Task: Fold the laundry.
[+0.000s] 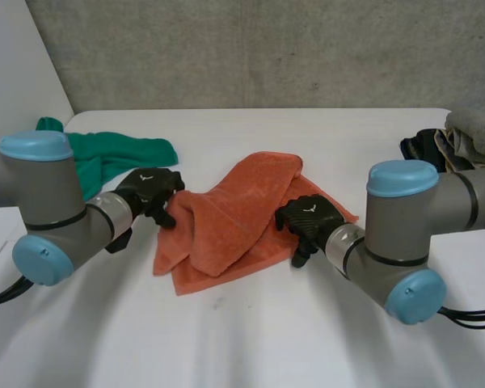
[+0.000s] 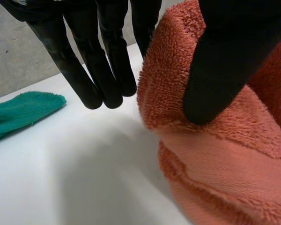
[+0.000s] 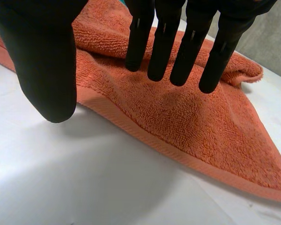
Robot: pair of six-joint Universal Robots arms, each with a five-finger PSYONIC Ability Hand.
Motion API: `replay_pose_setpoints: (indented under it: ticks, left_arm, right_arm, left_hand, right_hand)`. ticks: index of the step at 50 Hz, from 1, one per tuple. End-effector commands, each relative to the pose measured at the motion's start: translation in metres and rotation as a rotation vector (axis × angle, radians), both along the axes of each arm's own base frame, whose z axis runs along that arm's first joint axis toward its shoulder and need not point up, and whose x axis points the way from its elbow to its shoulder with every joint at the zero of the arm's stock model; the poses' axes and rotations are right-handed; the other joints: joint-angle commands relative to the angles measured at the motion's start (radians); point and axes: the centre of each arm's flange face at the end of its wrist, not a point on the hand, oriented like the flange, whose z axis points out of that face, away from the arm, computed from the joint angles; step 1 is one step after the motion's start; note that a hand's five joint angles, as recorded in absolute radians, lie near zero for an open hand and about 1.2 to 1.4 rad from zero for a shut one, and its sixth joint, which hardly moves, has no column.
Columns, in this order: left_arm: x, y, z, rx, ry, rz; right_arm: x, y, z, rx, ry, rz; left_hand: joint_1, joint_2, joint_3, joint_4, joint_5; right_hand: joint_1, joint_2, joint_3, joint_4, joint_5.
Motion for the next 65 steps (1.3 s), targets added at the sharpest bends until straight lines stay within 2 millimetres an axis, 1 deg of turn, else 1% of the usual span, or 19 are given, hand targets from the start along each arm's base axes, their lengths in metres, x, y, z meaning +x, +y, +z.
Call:
replay_pose_setpoints:
  ticks: [1,5,9,12,18,24,27,30,37,38,39,40,41,43,45,49,54,57,65]
  left_arm:
    - [0.0,-0.003,0.003,-0.011,-0.006,0.016]
    - [0.002,-0.002,0.011,-0.026,0.0,0.031]
    - [0.005,0.0,0.02,-0.044,0.005,0.04]
    - [0.009,0.001,0.03,-0.061,0.009,0.056]
    - [0.03,0.007,0.053,-0.086,0.004,0.116]
    - [0.057,0.02,0.078,-0.123,0.014,0.167]
    - [0.062,0.025,0.085,-0.148,0.024,0.155]
    - [0.059,0.028,0.083,-0.146,0.03,0.123]
    - [0.033,0.022,0.036,-0.103,-0.03,0.025]
    - [0.03,0.02,0.03,-0.107,-0.045,0.016]
    - [0.026,0.016,0.02,-0.118,-0.083,0.014]
    - [0.026,0.013,0.017,-0.129,-0.099,0.021]
    - [0.026,0.009,0.014,-0.14,-0.115,0.033]
    - [0.029,0.001,0.017,-0.177,-0.151,0.085]
    - [0.032,-0.002,0.023,-0.197,-0.16,0.12]
    - [0.04,0.002,0.042,-0.221,-0.141,0.17]
    - [0.055,0.026,0.06,-0.214,-0.132,0.189]
    - [0.061,0.04,0.059,-0.185,-0.146,0.19]
    - [0.078,0.081,0.034,-0.009,-0.234,0.173]
  right_arm:
    - [0.005,-0.005,-0.011,-0.025,0.02,0.008]
    - [0.007,-0.011,-0.016,-0.057,0.032,0.008]
    - [0.006,-0.016,-0.016,-0.084,0.034,-0.01]
    - [0.003,-0.023,-0.008,-0.123,0.01,-0.054]
    - [-0.026,-0.043,0.03,-0.216,-0.022,-0.186]
    - [-0.08,-0.082,0.105,-0.416,-0.023,-0.297]
    - [-0.09,-0.097,0.114,-0.453,-0.039,-0.309]
    - [-0.091,-0.118,0.111,-0.462,-0.052,-0.302]
    - [-0.078,-0.15,0.056,-0.422,0.009,-0.268]
    - [-0.078,-0.153,0.052,-0.424,0.021,-0.277]
    - [-0.079,-0.159,0.046,-0.432,0.043,-0.304]
    - [-0.081,-0.162,0.045,-0.439,0.054,-0.329]
    - [-0.083,-0.164,0.047,-0.448,0.062,-0.356]
    - [-0.091,-0.168,0.054,-0.462,0.074,-0.442]
    - [-0.093,-0.165,0.057,-0.452,0.076,-0.478]
    - [-0.091,-0.145,0.067,-0.401,0.084,-0.429]
    - [-0.095,-0.097,0.109,-0.385,0.119,-0.3]
    - [-0.101,-0.077,0.118,-0.368,0.143,-0.264]
    - [-0.109,-0.026,0.084,-0.152,0.261,-0.131]
  left_hand:
    - [0.325,0.321,0.324,0.321,0.338]
    - [0.416,0.412,0.415,0.412,0.429]
    - [0.424,0.421,0.423,0.421,0.438]
    - [0.424,0.421,0.423,0.421,0.438]
    - [0.424,0.421,0.423,0.421,0.438]
    - [0.424,0.421,0.423,0.421,0.438]
    - [0.424,0.421,0.423,0.421,0.438]
    - [0.424,0.421,0.423,0.421,0.438]
    - [0.337,0.333,0.336,0.333,0.35]
    - [0.311,0.307,0.309,0.307,0.324]
    - [0.209,0.205,0.207,0.205,0.222]
    - [0.109,0.105,0.108,0.105,0.122]
    - [-0.02,-0.024,-0.021,-0.024,-0.007]
    - [-0.447,-0.451,-0.448,-0.451,-0.434]
    - [-0.617,-0.62,-0.618,-0.62,-0.603]
    - [-0.717,-0.721,-0.718,-0.721,-0.704]
    - [-0.638,-0.642,-0.64,-0.642,-0.625]
    - [-0.539,-0.542,-0.54,-0.542,-0.525]
    - [-0.256,-0.26,-0.258,-0.26,-0.243]
  right_hand:
    - [0.189,0.188,0.185,0.189,0.187]
    - [0.239,0.238,0.235,0.238,0.236]
    - [0.769,0.768,0.765,0.768,0.767]
    - [0.771,0.77,0.767,0.77,0.768]
    - [0.771,0.77,0.767,0.77,0.768]
    - [0.771,0.77,0.767,0.77,0.768]
    - [0.771,0.77,0.767,0.77,0.768]
    - [0.771,0.77,0.767,0.77,0.768]
    - [0.771,0.77,0.767,0.77,0.768]
    - [0.687,0.685,0.682,0.686,0.684]
    - [0.058,0.056,0.054,0.057,0.055]
    - [-0.23,-0.232,-0.235,-0.231,-0.233]
    - [-0.422,-0.424,-0.427,-0.423,-0.425]
    - [-0.45,-0.452,-0.455,-0.451,-0.453]
    - [-0.45,-0.452,-0.455,-0.451,-0.453]
    - [-0.45,-0.452,-0.455,-0.451,-0.453]
    - [-0.428,-0.429,-0.432,-0.428,-0.43]
    - [-0.298,-0.3,-0.303,-0.299,-0.301]
    - [0.045,0.044,0.041,0.044,0.042]
